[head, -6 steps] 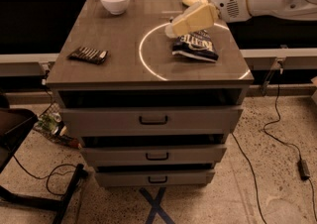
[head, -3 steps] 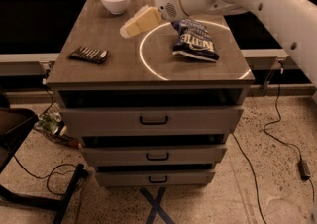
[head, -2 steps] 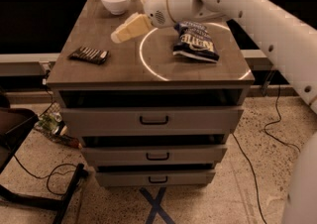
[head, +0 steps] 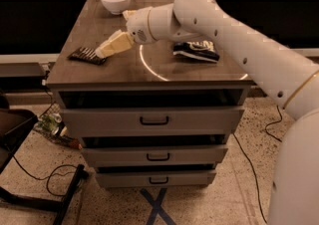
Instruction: Pick rxbar chocolate
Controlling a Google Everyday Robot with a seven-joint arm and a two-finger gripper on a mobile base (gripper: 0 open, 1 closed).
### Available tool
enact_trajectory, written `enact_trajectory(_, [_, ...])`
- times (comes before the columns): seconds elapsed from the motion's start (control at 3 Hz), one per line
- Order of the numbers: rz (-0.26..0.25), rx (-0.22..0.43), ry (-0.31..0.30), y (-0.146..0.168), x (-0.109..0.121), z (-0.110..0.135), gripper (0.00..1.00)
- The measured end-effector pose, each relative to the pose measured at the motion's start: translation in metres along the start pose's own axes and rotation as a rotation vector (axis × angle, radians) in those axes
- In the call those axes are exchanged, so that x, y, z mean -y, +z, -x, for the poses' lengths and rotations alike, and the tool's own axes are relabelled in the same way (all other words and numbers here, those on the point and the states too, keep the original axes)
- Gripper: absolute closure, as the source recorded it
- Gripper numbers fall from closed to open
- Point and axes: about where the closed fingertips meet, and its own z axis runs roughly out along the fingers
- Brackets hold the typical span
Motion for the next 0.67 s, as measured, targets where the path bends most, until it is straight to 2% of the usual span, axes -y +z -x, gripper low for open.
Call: enact_trajectory(0.67, [0.046, 0.046, 0.030, 0.049, -0.011, -0.018, 0.00])
